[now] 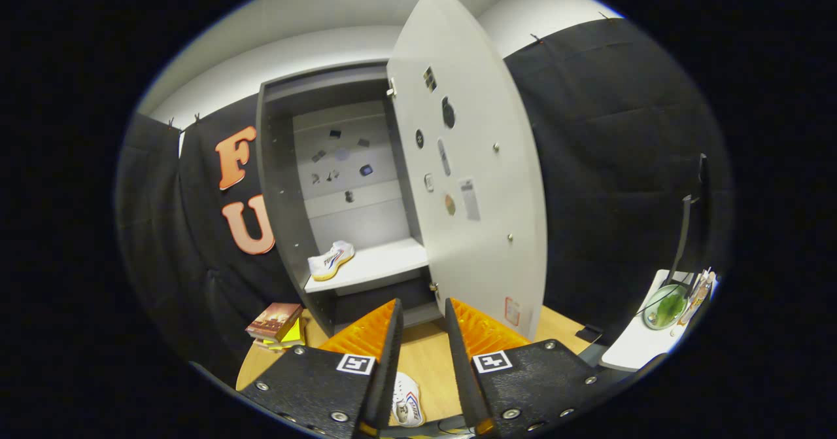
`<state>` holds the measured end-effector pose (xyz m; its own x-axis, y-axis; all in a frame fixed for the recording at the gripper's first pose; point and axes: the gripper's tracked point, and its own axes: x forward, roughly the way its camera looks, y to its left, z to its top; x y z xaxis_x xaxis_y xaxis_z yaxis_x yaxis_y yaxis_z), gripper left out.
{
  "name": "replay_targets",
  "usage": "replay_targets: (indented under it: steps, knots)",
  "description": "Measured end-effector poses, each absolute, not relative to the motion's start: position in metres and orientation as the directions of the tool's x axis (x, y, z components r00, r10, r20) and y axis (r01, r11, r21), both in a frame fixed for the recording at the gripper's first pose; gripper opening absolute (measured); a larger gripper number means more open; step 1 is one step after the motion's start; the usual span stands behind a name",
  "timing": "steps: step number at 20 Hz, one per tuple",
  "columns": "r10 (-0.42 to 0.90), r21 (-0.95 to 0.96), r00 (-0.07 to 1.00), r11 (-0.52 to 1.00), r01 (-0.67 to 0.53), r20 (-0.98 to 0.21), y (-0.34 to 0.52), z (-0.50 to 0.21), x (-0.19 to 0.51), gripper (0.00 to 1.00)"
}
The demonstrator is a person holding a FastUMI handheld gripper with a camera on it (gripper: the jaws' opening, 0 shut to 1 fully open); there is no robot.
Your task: Open the shoe cabinet door, grab the shoes and put them into the shoe cabinet, then close the shoe cabinet door.
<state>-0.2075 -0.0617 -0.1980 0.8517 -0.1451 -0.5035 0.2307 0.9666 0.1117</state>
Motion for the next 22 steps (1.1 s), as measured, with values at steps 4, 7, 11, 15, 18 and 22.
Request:
replay_targets:
  steps: [4,7,11,15,18,22]
  knots:
    - [0.007,0.144,0.772,0.984,0.109,-0.636,-0.005,-0.289,-0.214,0.72]
    - [0.084,0.115,0.677,0.993,0.001,-0.731,0.025,-0.358,-0.228,0.84]
    - [0.126,0.068,0.525,0.990,-0.127,-0.842,0.053,-0.443,-0.259,0.86]
    - [0.150,0.082,0.434,0.982,-0.171,-0.888,0.067,-0.491,-0.279,0.81]
    - [0.128,0.071,0.396,0.985,-0.156,-0.909,0.066,-0.526,-0.286,0.74]
    - [0.094,0.043,0.369,0.989,-0.145,-0.925,0.063,-0.560,-0.296,0.53]
